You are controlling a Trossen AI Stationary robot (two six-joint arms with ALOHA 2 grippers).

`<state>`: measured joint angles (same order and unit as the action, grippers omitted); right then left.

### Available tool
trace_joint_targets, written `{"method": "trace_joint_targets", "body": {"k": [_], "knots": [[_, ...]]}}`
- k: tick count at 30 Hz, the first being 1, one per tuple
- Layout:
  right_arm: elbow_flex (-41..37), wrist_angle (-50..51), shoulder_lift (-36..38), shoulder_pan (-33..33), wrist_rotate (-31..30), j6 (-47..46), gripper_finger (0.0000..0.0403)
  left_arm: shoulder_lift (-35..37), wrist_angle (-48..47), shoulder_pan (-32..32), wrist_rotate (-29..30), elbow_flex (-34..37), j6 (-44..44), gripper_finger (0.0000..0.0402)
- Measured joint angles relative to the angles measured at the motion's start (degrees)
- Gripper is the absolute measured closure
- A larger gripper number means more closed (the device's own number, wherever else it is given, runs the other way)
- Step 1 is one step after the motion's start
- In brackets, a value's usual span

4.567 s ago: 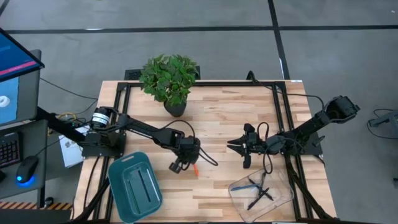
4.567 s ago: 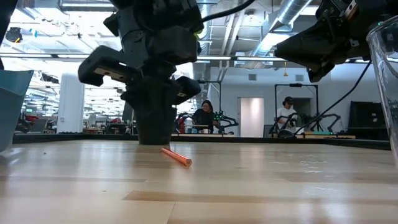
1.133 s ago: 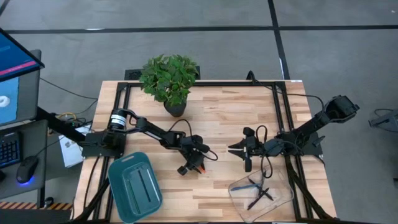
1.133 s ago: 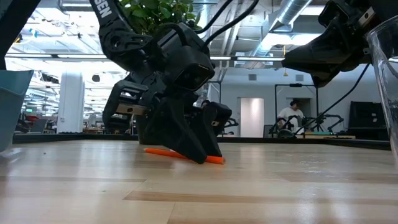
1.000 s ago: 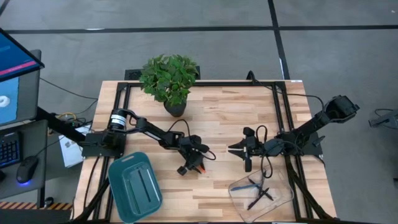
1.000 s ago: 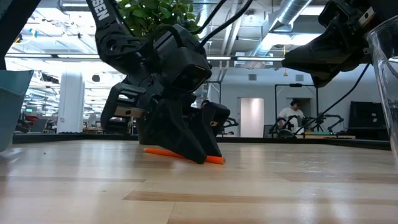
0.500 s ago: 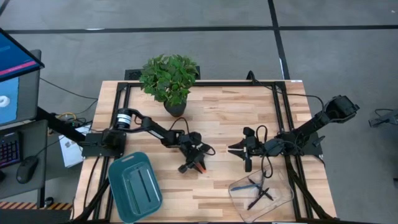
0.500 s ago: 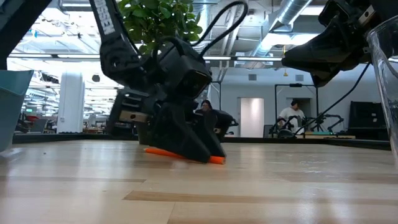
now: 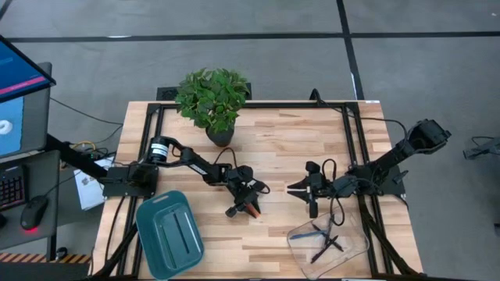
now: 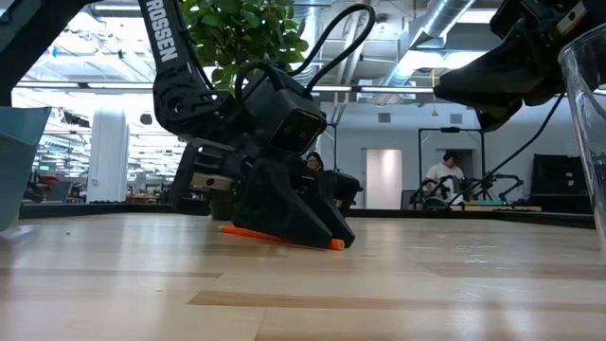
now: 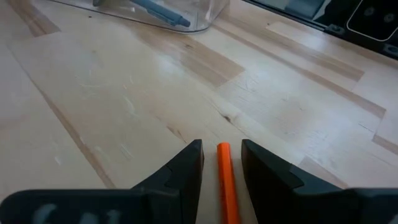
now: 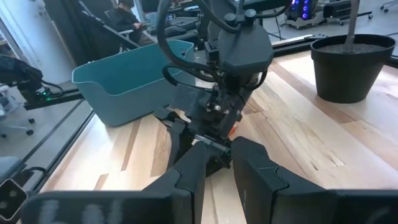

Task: Sort pens & pencils
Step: Put the orange pencil into the blue bin

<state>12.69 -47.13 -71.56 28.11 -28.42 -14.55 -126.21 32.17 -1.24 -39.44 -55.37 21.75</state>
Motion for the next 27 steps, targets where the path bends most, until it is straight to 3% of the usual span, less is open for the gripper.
{"method": "trace_joint_targets", "body": {"k": [13,27], "knots": [[0.0,0.0,0.0,1.9,-0.1,0.0,0.0300,0.0,0.0,-0.5,-0.2,0.0,-1.5,0.0297],[0.0,0.0,0.0,1.9,-0.1,0.0,0.0300,0.0,0.0,-0.5,0.3,0.0,-2.2,0.0385]]}}
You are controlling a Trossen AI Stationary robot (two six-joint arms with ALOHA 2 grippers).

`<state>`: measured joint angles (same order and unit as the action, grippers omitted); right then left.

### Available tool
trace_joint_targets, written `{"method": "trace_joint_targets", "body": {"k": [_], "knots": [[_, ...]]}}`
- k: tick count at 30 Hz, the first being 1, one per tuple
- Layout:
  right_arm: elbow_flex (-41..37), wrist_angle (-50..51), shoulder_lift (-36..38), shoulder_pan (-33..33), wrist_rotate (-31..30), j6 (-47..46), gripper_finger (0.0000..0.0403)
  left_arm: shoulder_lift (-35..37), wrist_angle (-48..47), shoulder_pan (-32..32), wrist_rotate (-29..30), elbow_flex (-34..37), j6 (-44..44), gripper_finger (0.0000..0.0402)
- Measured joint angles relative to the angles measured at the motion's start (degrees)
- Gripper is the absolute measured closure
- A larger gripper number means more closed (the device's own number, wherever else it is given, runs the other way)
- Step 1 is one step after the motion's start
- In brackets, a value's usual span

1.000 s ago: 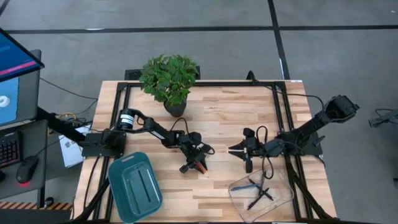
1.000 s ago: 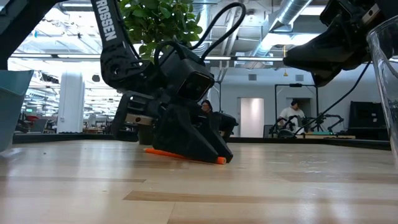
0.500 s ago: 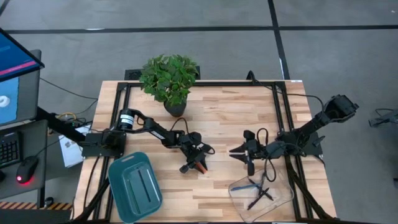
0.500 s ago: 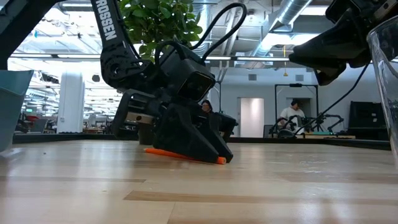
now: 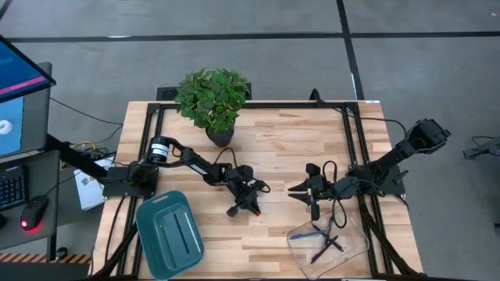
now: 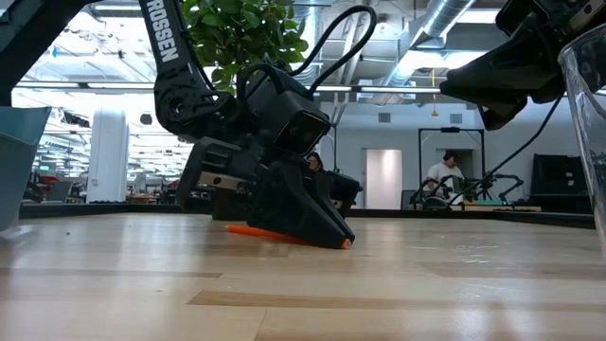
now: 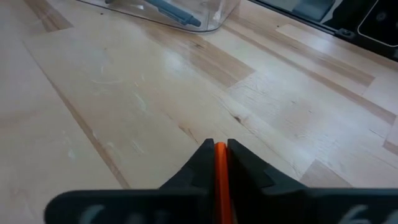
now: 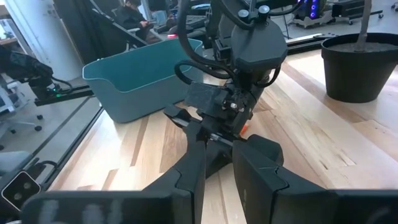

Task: Sort pens & pencils
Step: Put the orange pencil into the blue bin

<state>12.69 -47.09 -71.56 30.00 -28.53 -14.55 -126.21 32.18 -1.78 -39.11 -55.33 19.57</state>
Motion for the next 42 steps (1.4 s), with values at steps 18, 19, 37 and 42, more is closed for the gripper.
{"method": "trace_joint_targets", "body": {"k": [18,19,37,42], "knots": [[0.0,0.0,0.0,0.0,0.0,0.0,0.0300,-0.1,3.4,-0.1,1.5,0.3,-3.9,0.0393],[0.0,0.0,0.0,0.0,0.0,0.0,0.0300,-0.1,3.4,-0.1,1.5,0.2,-3.9,0.0392],[0.0,-2.3,0.0,0.0,0.0,1.1,0.0300,0.8,3.0,-0.1,1.4,0.1,-4.0,0.0392],[0.0,-2.2,1.5,0.1,0.2,1.6,0.0300,3.2,-0.2,-0.1,3.8,0.1,-3.2,0.0392]]}}
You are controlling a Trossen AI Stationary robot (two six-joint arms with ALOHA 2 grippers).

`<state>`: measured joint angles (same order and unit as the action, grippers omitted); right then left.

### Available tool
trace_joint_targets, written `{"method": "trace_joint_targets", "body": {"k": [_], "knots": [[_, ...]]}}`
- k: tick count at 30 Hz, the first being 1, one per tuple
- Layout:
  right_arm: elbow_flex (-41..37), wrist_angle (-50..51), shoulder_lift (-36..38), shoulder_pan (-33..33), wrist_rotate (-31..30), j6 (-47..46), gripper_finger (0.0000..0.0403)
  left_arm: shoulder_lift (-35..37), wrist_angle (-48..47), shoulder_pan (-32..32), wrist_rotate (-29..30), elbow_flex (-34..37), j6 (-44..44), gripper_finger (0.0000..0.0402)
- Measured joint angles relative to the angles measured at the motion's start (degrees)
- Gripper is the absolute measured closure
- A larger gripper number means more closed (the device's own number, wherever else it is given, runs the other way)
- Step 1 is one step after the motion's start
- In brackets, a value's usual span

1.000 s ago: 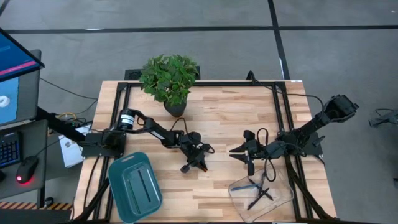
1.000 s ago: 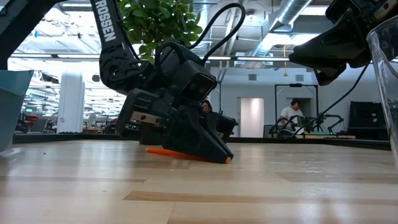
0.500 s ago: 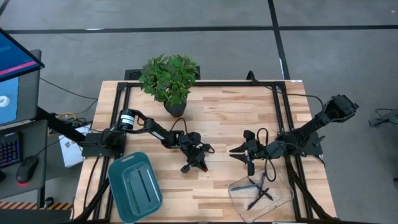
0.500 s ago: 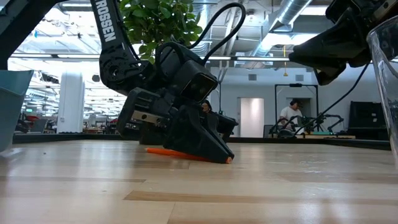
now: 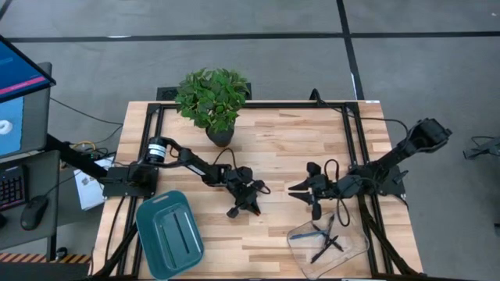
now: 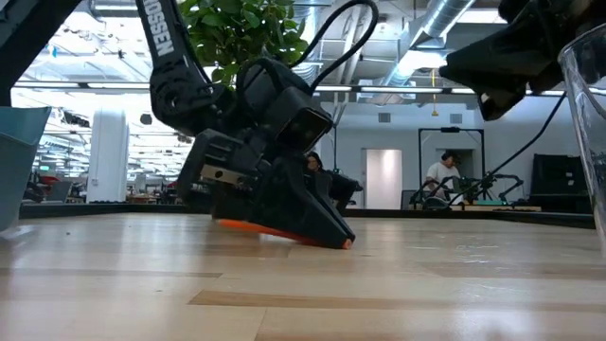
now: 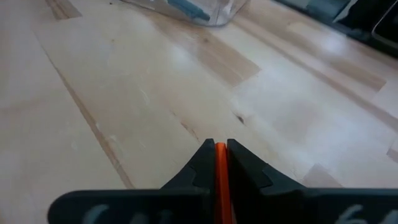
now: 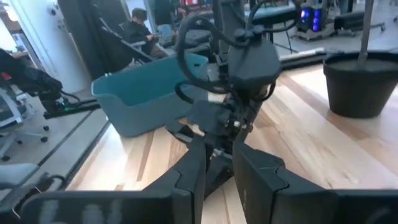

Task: Sort pens & pencils
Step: Put the orange pencil into the blue bin

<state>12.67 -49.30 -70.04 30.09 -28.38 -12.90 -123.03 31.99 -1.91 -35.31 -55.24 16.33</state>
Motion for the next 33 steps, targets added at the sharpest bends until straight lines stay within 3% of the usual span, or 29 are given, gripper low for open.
{"method": "trace_joint_targets", "body": {"k": [7,18,29,33], "knots": [[0.0,0.0,3.7,1.9,-0.1,3.8,0.0300,5.9,-10.1,0.2,5.6,0.1,3.6,0.0393],[0.0,0.4,7.2,3.2,-0.1,5.9,0.0300,17.0,-24.3,0.1,8.5,-3.8,7.4,0.0392],[0.0,0.9,7.2,3.2,-0.1,6.0,0.0300,24.4,-44.2,0.0,11.8,-14.6,11.8,0.0391],[0.0,0.9,7.2,3.4,-0.1,5.9,0.0300,24.6,-50.1,0.0,9.0,-19.3,11.9,0.0391]]}}
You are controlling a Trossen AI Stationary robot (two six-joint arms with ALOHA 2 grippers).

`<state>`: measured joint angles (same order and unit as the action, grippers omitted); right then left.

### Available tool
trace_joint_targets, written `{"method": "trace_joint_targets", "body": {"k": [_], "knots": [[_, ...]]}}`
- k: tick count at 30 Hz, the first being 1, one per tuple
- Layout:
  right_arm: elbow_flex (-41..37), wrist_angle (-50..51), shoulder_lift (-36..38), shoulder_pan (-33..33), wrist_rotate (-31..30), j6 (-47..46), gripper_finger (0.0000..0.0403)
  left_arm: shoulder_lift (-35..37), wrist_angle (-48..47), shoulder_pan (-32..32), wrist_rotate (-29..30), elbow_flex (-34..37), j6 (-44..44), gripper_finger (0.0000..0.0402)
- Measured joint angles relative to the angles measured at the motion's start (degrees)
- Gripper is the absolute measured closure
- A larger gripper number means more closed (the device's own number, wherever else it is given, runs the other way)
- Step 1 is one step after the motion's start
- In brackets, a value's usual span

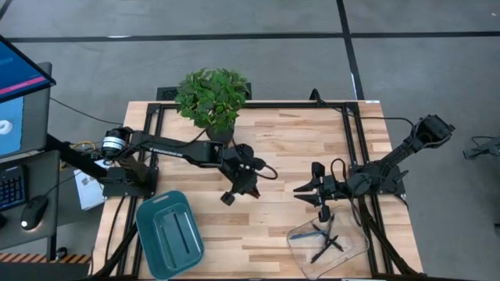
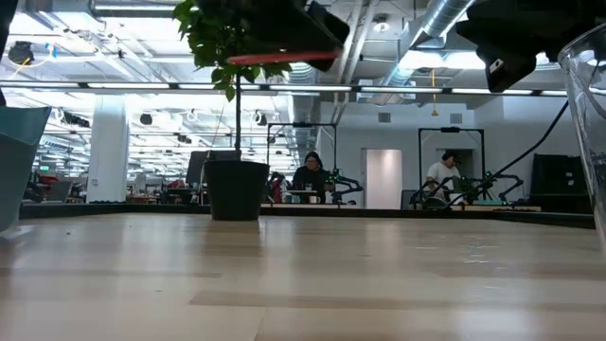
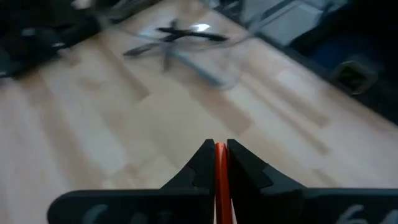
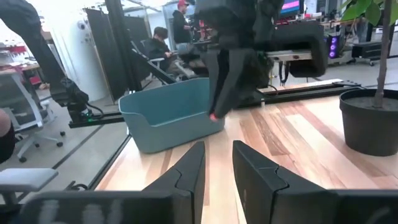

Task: Sort pens & pencils
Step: Put the orange pencil into the blue bin

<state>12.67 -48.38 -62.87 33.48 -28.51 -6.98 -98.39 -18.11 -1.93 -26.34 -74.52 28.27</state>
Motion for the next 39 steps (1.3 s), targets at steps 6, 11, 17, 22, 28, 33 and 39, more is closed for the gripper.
{"method": "trace_joint_targets", "body": {"k": [6,11,17,22,28,33,39], "knots": [[0.0,0.4,0.0,1.2,0.0,0.0,0.0300,0.2,-7.2,-1.2,-11.7,-2.9,-1.8,0.0391],[0.0,0.7,0.0,2.4,0.0,0.0,0.0300,1.3,-14.3,-4.6,-16.5,-3.0,-2.6,0.0391],[0.0,1.3,-0.1,3.5,0.0,0.0,0.0300,2.1,-18.6,-10.7,-14.1,-3.0,-4.0,0.0395],[0.0,1.2,-0.1,3.7,0.0,-0.5,0.0300,2.6,-20.6,-15.2,-9.5,-3.0,-6.5,0.0394],[0.0,1.2,-0.1,3.7,0.0,-2.0,0.0300,4.5,-23.6,-18.1,-8.9,-3.0,-11.2,0.0395],[0.0,1.2,-0.1,3.8,0.1,-2.1,0.0300,8.6,-27.1,-20.4,-5.5,-2.9,-16.5,0.0395],[0.0,1.2,-0.1,5.0,0.0,-2.1,0.0300,17.4,-25.4,-23.4,3.0,4.0,-24.7,0.0395]]}}
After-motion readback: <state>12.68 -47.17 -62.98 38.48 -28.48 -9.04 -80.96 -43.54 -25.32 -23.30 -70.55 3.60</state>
